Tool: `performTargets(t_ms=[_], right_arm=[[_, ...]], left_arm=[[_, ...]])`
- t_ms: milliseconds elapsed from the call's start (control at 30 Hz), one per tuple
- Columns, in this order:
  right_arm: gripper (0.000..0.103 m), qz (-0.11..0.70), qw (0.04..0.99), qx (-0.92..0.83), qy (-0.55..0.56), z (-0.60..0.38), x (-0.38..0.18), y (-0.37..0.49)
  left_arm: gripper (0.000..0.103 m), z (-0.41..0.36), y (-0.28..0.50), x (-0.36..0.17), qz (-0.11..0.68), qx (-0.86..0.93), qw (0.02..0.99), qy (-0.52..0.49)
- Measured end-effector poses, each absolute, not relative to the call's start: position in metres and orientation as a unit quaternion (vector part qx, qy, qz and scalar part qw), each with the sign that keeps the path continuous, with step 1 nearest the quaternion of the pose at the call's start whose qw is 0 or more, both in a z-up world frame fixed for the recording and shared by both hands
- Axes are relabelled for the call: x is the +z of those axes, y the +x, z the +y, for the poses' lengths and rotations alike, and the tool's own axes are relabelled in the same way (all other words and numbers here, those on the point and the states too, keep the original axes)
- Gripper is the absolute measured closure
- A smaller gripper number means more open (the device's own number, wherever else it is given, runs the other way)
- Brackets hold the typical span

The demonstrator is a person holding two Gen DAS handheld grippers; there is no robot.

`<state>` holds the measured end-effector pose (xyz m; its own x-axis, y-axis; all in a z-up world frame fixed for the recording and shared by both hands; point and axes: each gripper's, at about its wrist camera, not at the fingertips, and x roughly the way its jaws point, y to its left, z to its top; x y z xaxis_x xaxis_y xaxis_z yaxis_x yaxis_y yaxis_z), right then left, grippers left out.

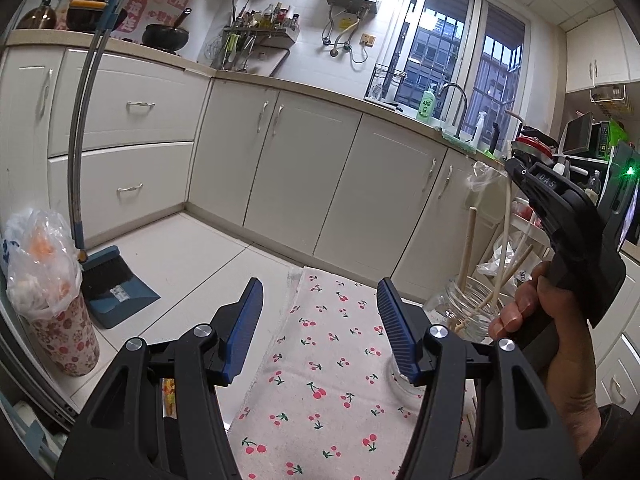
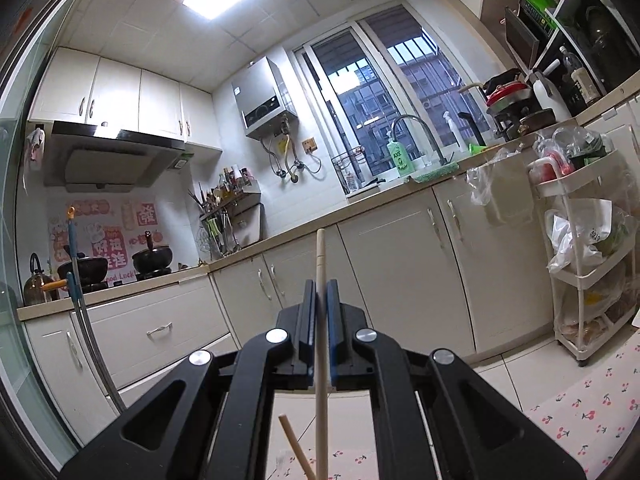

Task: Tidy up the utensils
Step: 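Drop the chopstick into the jar by opening the right gripper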

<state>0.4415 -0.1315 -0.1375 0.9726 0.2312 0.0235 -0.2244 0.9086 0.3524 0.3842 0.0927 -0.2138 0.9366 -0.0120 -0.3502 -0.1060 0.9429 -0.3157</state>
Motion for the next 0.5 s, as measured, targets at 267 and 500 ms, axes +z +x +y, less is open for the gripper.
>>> performTargets(t_ms=[267, 500], right_arm=[[0.097, 0.035, 0.979, 0.126, 0.155, -0.122, -0.142, 0.441], [0.097, 0.061, 0.978, 0.136, 0.144, -0.12, -0.151, 0.431]], left_arm=[[0.047, 0.093, 0.385, -0.216, 0.179, 0.021, 0.968, -0.175], [0.047, 0.093, 0.385, -0.216, 0.179, 0.023, 0.968, -0.177]])
